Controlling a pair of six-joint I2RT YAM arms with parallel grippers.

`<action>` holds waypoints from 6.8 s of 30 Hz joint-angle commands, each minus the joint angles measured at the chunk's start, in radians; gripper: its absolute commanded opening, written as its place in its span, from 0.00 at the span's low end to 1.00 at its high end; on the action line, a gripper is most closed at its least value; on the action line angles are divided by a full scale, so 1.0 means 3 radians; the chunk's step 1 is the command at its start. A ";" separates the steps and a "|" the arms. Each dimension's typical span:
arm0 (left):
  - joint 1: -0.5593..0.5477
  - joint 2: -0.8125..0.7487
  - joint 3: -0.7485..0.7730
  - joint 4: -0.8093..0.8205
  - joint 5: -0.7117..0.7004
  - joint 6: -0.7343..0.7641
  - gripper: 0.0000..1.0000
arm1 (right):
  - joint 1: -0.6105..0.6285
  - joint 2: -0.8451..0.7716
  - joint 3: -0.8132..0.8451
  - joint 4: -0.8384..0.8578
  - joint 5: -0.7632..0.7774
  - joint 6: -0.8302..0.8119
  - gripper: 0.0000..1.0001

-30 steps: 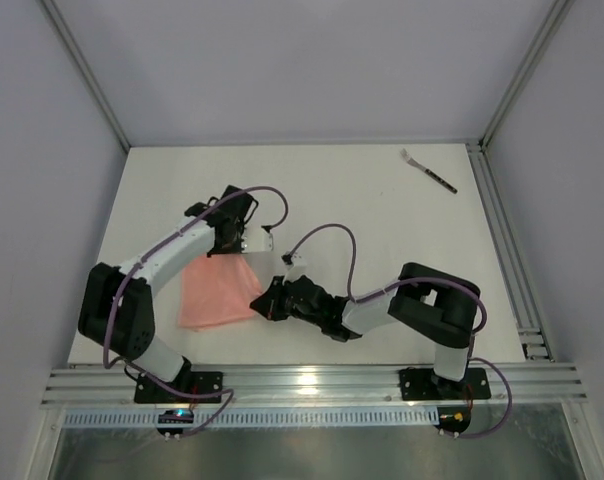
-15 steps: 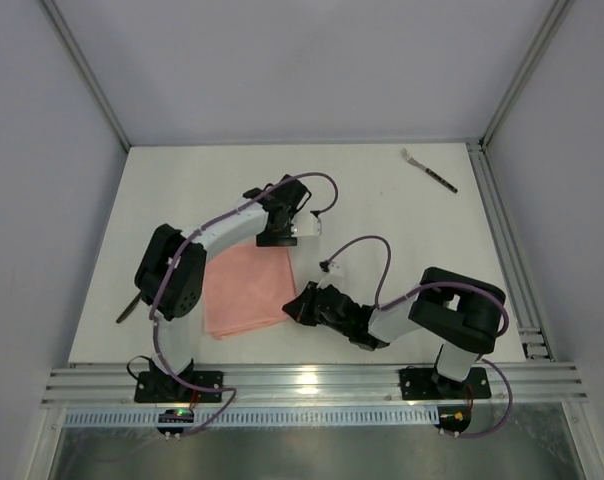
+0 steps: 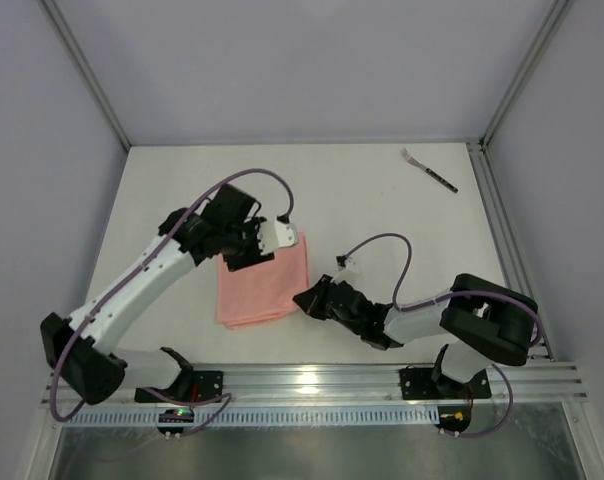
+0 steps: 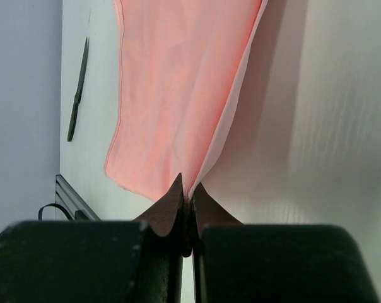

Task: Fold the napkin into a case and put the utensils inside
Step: Turn over the upper triangle folded napkin at the center of the board, then pick up the lower triangle-folded napkin from the center of the board, then fold the lower triangle-folded napkin.

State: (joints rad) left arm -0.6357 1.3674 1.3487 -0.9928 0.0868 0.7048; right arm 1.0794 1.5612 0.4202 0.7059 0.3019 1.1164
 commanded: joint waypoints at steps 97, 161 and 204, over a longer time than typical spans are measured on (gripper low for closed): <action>-0.0494 -0.0999 -0.2297 0.0804 0.0549 -0.0125 0.55 | -0.0775 -0.2008 -0.0353 -0.3083 -0.0393 -0.0570 0.24; -0.1256 -0.0432 -0.2241 0.1316 0.0365 0.0299 0.00 | -0.1445 -0.2835 0.0845 -0.3513 -0.1896 -0.4426 0.46; -0.0642 -0.0038 -0.1418 0.0594 0.1219 0.0182 0.00 | 0.1720 -0.0537 0.0010 -0.0902 0.1191 -0.4258 0.84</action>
State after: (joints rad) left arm -0.8352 1.3773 0.8955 -0.7963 0.4080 0.7662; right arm 1.5883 1.3617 0.3904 0.2886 0.5873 -0.2245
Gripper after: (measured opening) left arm 0.007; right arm 0.836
